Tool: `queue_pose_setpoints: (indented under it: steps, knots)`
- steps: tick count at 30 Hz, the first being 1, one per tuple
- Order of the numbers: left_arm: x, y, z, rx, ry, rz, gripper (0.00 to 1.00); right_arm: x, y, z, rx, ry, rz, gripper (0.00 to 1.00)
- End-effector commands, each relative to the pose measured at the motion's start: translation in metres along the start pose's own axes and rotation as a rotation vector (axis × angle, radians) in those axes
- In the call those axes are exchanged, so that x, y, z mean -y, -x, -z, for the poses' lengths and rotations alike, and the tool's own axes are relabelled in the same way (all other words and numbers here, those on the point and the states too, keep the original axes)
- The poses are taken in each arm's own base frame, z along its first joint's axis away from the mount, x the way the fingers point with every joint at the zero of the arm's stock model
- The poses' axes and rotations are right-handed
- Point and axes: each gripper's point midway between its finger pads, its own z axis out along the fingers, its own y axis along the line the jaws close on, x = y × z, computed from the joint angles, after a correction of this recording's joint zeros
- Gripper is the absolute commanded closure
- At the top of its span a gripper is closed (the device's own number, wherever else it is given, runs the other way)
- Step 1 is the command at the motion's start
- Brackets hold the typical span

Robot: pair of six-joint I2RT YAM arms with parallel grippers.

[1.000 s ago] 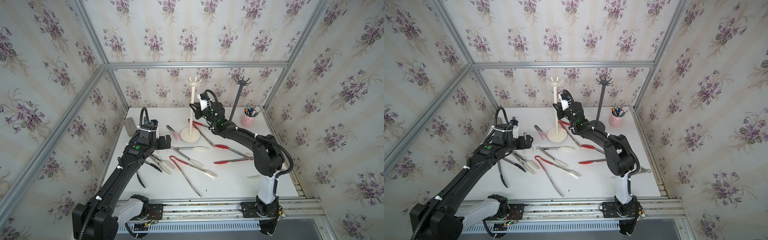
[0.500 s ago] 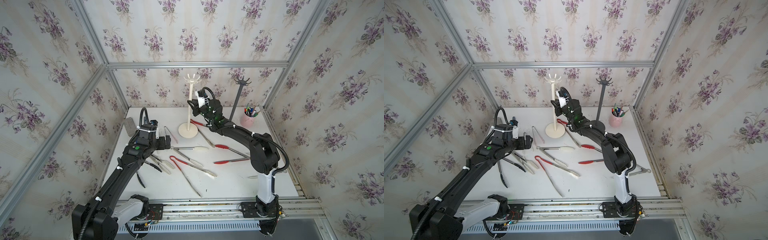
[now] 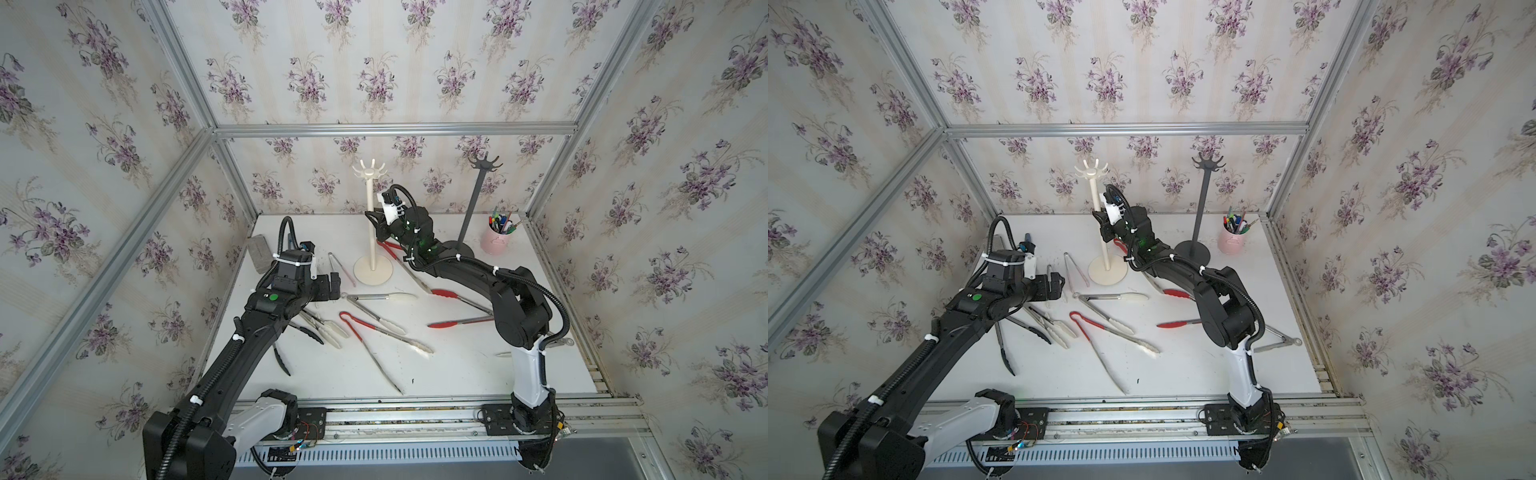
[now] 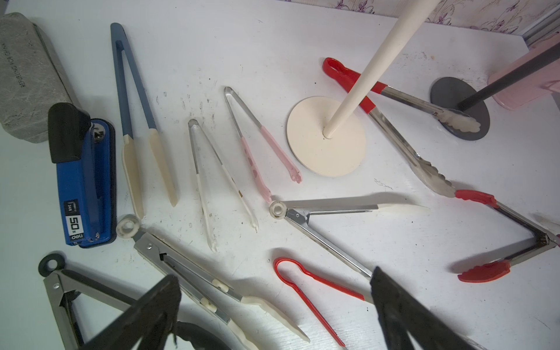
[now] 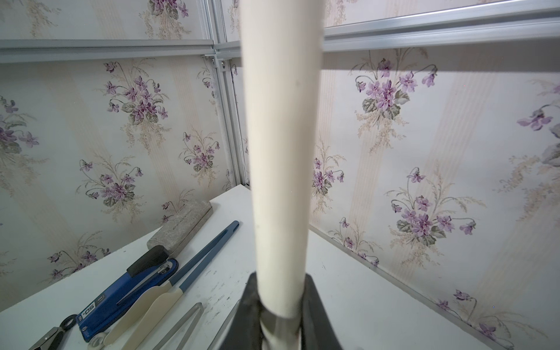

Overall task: Hang food tongs on kitchen utensil racks
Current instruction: Place the rack at the center of the board.

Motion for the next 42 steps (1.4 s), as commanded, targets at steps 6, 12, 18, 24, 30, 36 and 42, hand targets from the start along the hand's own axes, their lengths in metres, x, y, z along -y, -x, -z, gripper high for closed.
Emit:
queue_pose_setpoints:
  steps: [6,12,18,24,30,36,42]
  knots:
    - [-0.003,-0.008,-0.008,-0.052,-0.01,0.066,0.01,-0.008,0.019,0.013,0.114,-0.016,0.037,1.0]
    - [-0.002,-0.008,-0.016,-0.086,-0.023,0.106,0.01,-0.009,0.021,0.022,0.114,-0.02,0.015,0.95]
    - [0.002,-0.005,-0.021,-0.101,-0.037,0.106,0.01,-0.009,0.023,0.035,0.122,-0.025,-0.013,0.73]
    - [0.004,-0.005,-0.024,-0.111,-0.046,0.122,0.01,-0.011,0.029,0.046,0.125,-0.022,-0.04,0.54]
    - [0.005,-0.003,-0.026,-0.115,-0.046,0.129,0.01,-0.008,0.035,0.06,0.13,-0.044,-0.055,0.34]
    - [0.005,-0.002,-0.029,-0.122,-0.045,0.149,0.01,-0.014,0.046,0.081,0.107,-0.025,-0.061,0.2]
    - [0.006,-0.002,-0.034,-0.137,-0.046,0.17,0.01,-0.019,0.06,0.117,0.062,0.009,-0.101,0.11]
